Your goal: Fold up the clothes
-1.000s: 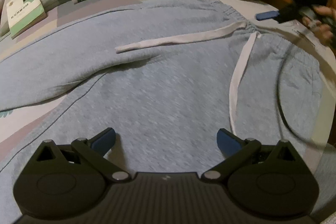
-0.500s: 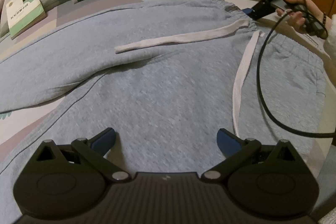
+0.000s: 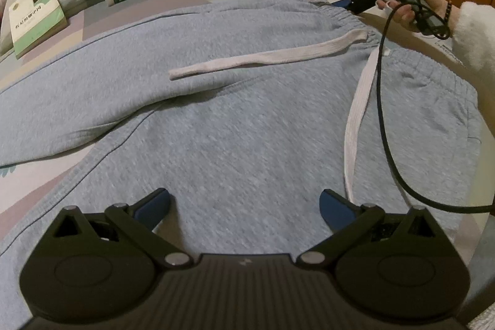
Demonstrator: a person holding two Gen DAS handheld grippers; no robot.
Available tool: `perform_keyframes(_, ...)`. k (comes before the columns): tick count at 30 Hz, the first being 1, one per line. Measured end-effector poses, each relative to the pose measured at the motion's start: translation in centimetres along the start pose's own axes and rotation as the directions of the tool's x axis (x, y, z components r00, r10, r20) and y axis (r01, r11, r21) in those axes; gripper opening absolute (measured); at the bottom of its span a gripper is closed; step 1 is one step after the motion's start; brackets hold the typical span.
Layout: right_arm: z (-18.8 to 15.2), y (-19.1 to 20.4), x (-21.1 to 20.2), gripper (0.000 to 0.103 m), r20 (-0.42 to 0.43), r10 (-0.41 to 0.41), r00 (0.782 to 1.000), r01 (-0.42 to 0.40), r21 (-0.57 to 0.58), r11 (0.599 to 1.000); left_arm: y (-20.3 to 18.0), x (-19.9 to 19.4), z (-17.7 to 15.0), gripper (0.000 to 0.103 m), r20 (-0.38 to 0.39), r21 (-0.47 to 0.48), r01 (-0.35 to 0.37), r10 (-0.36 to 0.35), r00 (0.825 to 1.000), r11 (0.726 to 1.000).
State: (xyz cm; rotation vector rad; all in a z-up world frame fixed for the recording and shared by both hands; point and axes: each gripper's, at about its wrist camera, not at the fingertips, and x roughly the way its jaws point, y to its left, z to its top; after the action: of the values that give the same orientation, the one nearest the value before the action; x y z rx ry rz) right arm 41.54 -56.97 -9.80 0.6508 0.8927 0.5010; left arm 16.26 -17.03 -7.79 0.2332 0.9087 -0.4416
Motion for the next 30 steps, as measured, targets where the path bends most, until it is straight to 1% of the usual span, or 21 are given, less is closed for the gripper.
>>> perform_keyframes(5,-1.6,0.4,-0.9,0.088,-0.058,0.05,0.997,-0.051,-0.008,0.999,0.1,0.1,0.0,0.102,0.007,0.0,0.003,-0.003,1.0,1.0)
perform_keyframes(8,-2.9,0.7,-1.6,0.088,-0.114,0.103,0.988,-0.103,0.006,0.995,0.1,0.2,-0.1,0.102,0.01,0.001,0.004,-0.004,1.0,1.0)
perform_keyframes(12,-3.6,1.6,-1.3,0.094,-0.142,0.114,0.983,-0.116,-0.008,0.993,0.1,0.2,0.0,0.102,0.012,0.001,0.003,-0.003,1.0,1.0)
perform_keyframes(14,-3.6,1.9,-1.0,0.094,-0.148,0.119,0.982,-0.122,-0.015,0.992,0.0,0.2,0.0,0.102,0.012,0.0,0.0,0.0,1.0,1.0)
perform_keyframes(20,-1.6,1.0,0.5,0.09,-0.129,0.147,0.981,-0.149,-0.01,0.989,0.0,0.3,0.0,0.102,0.015,0.001,-0.001,0.001,1.0,1.0)
perform_keyframes(24,-1.7,0.3,0.3,0.08,-0.125,0.167,0.978,-0.174,-0.051,0.983,0.1,0.2,-0.1,0.102,0.02,0.001,0.003,-0.003,1.0,1.0)
perform_keyframes(25,-1.9,0.3,0.2,0.08,-0.122,0.169,0.978,-0.176,-0.05,0.983,0.1,0.2,-0.1,0.102,0.021,0.001,0.005,-0.005,1.0,1.0)
perform_keyframes(27,-2.4,1.1,0.4,0.081,-0.154,0.18,0.971,-0.193,-0.072,0.979,0.2,0.2,-0.2,0.102,0.024,0.003,0.007,-0.007,1.0,1.0)
perform_keyframes(29,-2.6,1.9,1.1,0.081,-0.178,0.168,0.97,-0.192,-0.131,0.973,0.2,0.2,-0.2,0.102,0.028,0.004,0.006,-0.006,1.0,1.0)
perform_keyframes(30,-2.4,1.9,1.5,0.078,-0.177,0.17,0.97,-0.194,-0.129,0.973,0.2,0.2,-0.2,0.102,0.029,0.003,0.005,-0.006,1.0,1.0)
